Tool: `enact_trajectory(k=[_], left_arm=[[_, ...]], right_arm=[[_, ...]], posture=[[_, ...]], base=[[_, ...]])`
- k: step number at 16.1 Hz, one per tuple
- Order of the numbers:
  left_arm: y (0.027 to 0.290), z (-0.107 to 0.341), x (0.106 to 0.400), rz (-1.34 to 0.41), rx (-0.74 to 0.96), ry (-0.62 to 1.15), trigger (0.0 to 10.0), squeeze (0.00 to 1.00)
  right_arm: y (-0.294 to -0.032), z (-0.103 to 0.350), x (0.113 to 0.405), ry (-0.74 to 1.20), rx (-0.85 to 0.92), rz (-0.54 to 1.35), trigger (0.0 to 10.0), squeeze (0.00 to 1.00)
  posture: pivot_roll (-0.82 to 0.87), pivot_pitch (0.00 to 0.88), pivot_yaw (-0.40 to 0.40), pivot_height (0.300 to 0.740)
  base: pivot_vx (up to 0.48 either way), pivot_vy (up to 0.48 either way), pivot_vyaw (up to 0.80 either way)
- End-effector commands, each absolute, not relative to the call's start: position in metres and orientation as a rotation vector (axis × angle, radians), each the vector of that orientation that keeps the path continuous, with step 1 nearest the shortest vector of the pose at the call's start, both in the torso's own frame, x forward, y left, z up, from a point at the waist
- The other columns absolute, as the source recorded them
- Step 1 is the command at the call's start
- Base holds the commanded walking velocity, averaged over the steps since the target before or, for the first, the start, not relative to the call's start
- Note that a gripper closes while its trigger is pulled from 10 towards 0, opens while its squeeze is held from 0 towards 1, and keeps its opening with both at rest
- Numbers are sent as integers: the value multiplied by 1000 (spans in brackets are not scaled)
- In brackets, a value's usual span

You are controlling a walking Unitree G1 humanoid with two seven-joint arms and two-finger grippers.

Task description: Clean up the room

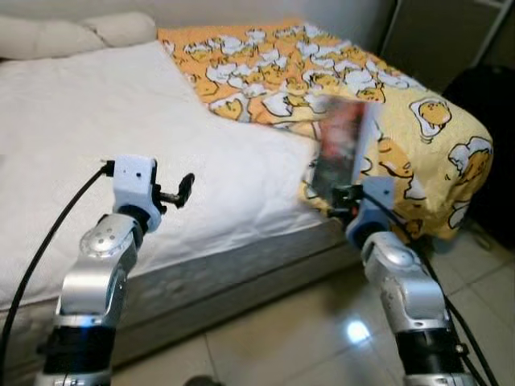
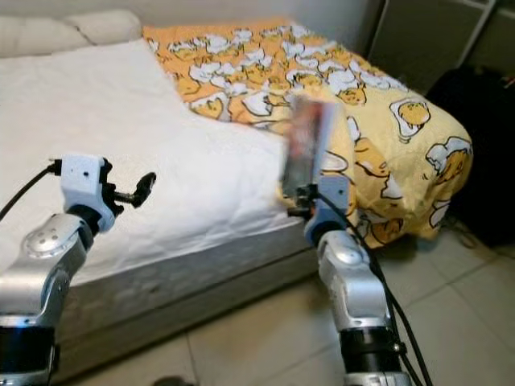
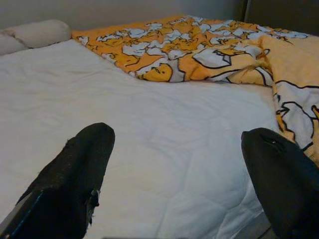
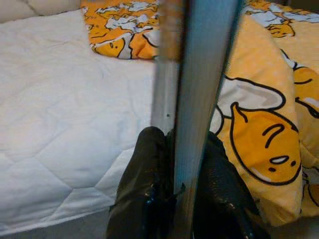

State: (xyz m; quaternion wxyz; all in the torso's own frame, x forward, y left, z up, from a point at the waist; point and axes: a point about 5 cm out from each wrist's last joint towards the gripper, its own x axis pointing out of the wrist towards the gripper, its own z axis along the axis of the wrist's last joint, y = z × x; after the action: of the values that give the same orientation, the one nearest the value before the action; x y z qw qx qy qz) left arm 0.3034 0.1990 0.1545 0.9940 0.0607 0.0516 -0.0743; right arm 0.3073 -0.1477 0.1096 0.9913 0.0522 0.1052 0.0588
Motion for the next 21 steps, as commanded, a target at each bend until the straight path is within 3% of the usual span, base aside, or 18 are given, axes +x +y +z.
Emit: enact_trajectory(k=[1, 16, 21], left_arm=[[204, 157, 303, -130, 126, 99, 10000, 0], [202, 158, 302, -131, 117, 90, 10000, 0], [200, 159, 304, -126, 96, 82, 10000, 0]], right_arm=[[-141, 124, 312, 141, 104, 142, 10000, 0], [-138, 121, 309, 155, 111, 148, 10000, 0], [-138, 120, 310, 167, 109, 147, 10000, 0]], posture=[[50, 0, -14, 740], [52, 0, -22, 740], [51, 0, -22, 740]], base=[[0, 337, 0], [0, 336, 0], [0, 0, 0]])
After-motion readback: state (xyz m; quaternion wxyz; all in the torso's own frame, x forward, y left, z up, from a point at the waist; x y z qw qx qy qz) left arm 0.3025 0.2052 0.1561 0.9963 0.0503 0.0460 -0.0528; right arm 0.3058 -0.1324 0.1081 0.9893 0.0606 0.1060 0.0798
